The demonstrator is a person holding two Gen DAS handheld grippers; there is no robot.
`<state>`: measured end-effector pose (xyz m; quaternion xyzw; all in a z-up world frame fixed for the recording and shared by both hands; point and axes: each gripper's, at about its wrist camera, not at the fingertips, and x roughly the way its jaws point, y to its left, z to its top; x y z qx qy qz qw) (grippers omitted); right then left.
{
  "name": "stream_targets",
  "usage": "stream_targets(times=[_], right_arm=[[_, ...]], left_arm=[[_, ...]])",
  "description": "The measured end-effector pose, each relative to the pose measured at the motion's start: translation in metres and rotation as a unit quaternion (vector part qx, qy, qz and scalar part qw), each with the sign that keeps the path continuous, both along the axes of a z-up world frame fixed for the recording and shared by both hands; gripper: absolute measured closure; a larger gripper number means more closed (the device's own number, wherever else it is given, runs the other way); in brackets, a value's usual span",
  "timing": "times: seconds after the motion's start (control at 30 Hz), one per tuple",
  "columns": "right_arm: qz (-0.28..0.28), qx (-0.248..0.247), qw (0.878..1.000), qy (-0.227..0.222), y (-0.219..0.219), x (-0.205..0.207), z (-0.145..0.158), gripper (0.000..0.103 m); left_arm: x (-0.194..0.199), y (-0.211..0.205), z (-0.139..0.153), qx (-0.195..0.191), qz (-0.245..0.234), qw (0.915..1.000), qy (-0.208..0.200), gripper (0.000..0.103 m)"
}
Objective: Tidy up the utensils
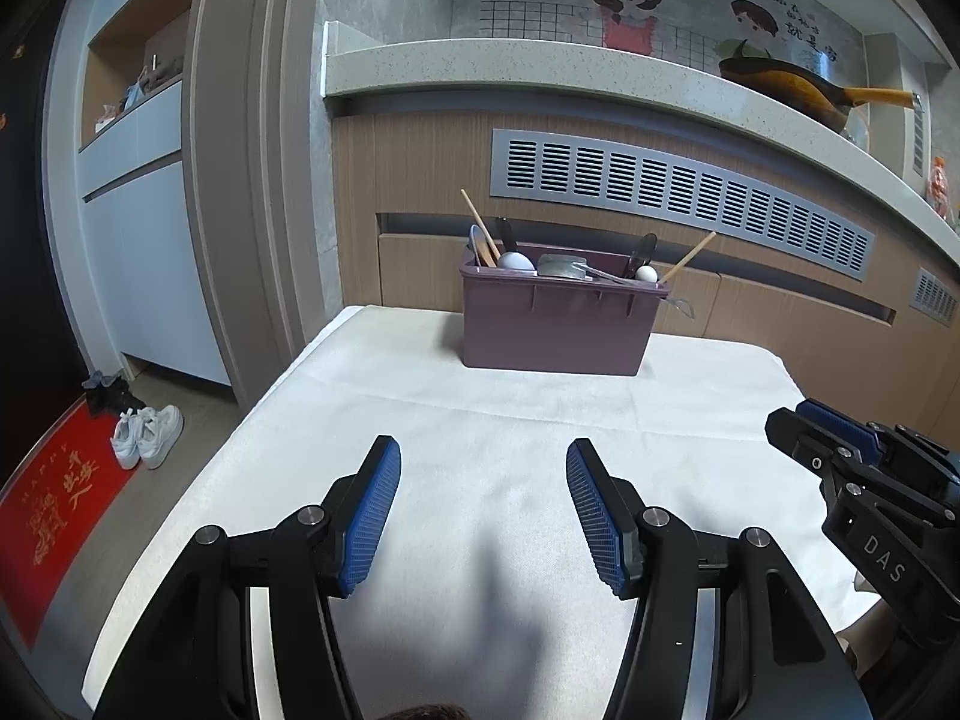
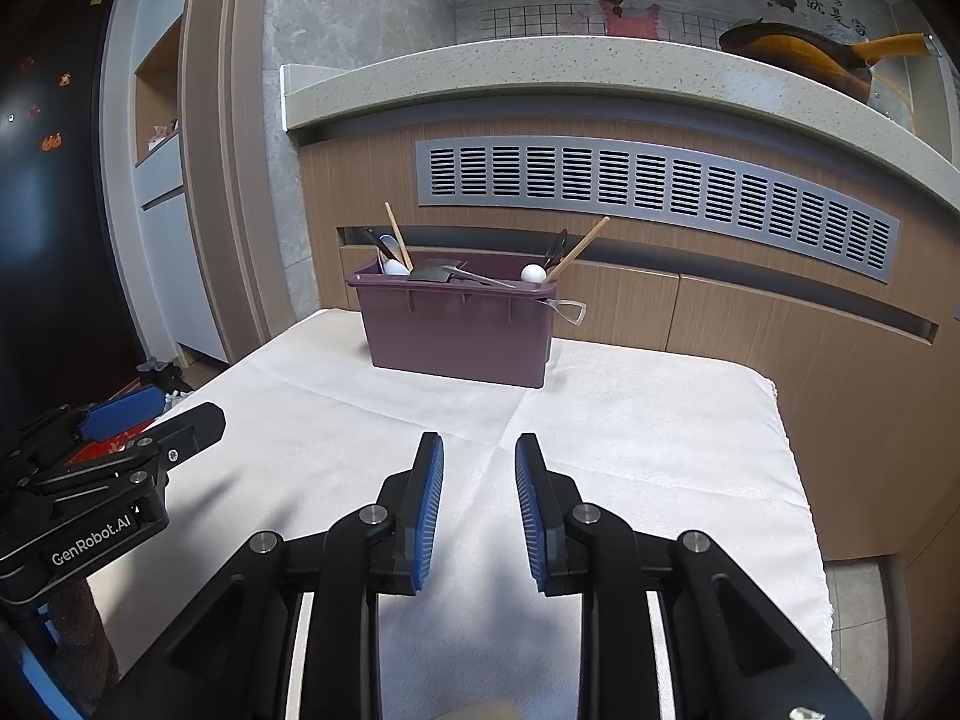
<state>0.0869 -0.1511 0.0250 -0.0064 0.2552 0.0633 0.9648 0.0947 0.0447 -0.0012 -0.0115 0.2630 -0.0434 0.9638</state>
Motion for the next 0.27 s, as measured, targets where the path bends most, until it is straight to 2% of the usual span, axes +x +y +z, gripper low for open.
stream_targets(times=[0.27], right_arm=[[0.001,0.000,1.000,-0.001,-0.0001,0.0001,0.0000,0.080]], left_arm=[[-0.0015,0.0014,-0.0020,0.002,0.018,0.9998,-0.002,0.045]])
